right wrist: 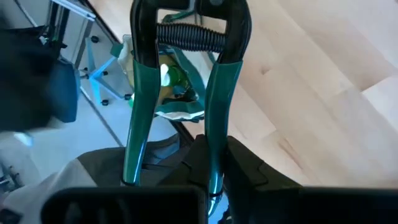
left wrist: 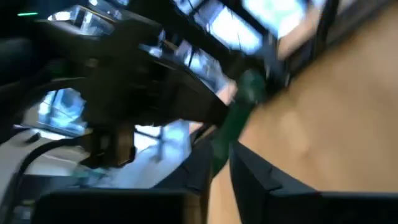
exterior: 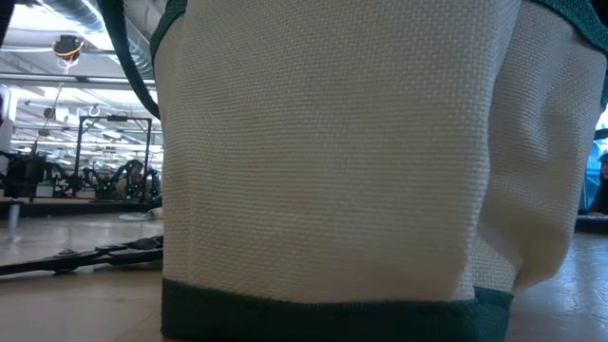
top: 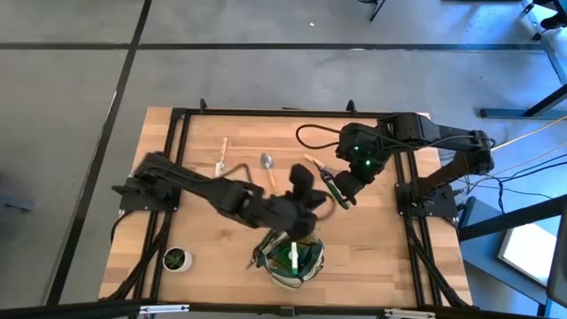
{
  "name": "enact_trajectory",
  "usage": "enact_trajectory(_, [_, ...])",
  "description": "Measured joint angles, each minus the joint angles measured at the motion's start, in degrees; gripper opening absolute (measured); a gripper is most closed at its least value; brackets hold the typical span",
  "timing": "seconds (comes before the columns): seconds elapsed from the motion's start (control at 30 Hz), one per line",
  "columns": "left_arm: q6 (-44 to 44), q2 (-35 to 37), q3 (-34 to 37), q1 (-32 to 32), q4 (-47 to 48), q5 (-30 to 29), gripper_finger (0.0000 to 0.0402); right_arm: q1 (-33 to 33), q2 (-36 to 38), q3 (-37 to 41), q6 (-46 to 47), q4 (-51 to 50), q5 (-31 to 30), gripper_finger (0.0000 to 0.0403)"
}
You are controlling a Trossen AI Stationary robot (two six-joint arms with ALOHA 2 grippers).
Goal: Pick & Place Garden tools in Gardening bag
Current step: Put the top green fruit pruner into the gardening bag
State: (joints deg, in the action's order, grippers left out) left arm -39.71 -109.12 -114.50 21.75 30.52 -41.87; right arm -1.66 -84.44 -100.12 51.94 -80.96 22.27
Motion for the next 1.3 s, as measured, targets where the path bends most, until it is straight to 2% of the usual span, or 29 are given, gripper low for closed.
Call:
enact_trajectory(0.1, [-8.2, -4.2, -2.8, 1.0, 0.3, -5.0, 0.0095, 0.2, 0.0, 0.0, 0.1, 0.1, 0.5, 0.0022])
enact_trajectory(0.2, [-16.0, -6.2, -3.6, 2.0, -3.6, -8.5, 0.013, 0.2, 0.0, 0.0, 0.1, -0.1, 0.5, 0.0022])
enact_trajectory(0.4, [-18.1, -6.6, -3.6, 1.7, -9.6, -10.6, 0.0174, 0.2, 0.0, 0.0, 0.1, -0.1, 0.5, 0.0022])
enact_trajectory(0.63, [-18.6, -6.7, -3.2, 0.4, -9.1, -12.4, 0.0177, 0.2, 0.0, 0.0, 0.1, -0.1, 0.5, 0.0022])
enact_trajectory(1.03, [-16.7, -6.8, -3.1, 0.0, -3.8, -7.1, 0.0176, 0.2, 0.0, 0.0, -0.3, -0.3, 0.5, 0.0022])
enact_trajectory(1.3, [-14.7, -6.8, -3.0, -1.6, -3.4, -6.4, 0.0176, 0.2, 0.0, 0.0, -0.3, -0.1, 0.4, 0.0022])
